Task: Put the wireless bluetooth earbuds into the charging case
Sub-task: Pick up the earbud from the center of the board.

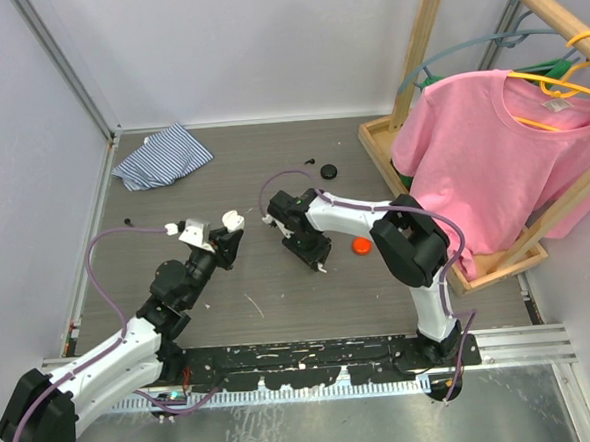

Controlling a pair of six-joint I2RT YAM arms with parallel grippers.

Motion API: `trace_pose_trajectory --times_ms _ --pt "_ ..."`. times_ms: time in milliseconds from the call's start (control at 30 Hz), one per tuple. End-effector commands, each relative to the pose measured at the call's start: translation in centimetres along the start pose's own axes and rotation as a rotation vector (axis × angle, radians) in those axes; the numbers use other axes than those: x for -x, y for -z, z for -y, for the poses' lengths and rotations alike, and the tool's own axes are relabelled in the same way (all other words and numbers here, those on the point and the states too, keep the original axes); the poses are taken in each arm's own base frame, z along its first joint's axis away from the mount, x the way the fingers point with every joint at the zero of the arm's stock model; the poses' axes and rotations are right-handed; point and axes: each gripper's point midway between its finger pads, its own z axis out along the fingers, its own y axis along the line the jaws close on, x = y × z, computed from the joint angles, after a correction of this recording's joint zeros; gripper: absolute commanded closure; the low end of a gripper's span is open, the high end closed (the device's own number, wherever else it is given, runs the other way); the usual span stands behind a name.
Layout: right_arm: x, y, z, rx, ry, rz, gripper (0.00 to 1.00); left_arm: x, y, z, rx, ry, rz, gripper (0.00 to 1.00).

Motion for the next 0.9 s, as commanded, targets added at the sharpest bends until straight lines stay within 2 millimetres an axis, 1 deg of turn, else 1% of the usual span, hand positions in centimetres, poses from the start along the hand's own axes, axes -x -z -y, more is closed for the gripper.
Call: trace_pose_trajectory --times_ms 0,300,433,567,867 --pt "0.8 0.5 -0.2 -0.009 0.006 0.012 0.65 1.9 -0.1 0.2 -0.005 -0.007 0.070 1.00" --pt "-0.4 0.1 0.5 -0.051 0.010 -0.040 0.71 2.0 -0.1 0.2 -0.008 -0.006 0.071 1.00" --pt "-0.8 0.1 0.7 -0.064 0.007 -0.050 0.79 2.0 0.0 0.2 -0.009 -0.006 0.073 1.00" --pt "-0.3 0.8 0.4 -0.046 -0.007 -0.005 0.82 1.9 0.0 0.2 -0.010 -0.008 0.071 1.00" --pt "1.9 3.5 -0.2 -0.004 -0.056 0.161 0.84 2.3 0.1 0.6 -0.030 -0.010 0.083 1.00"
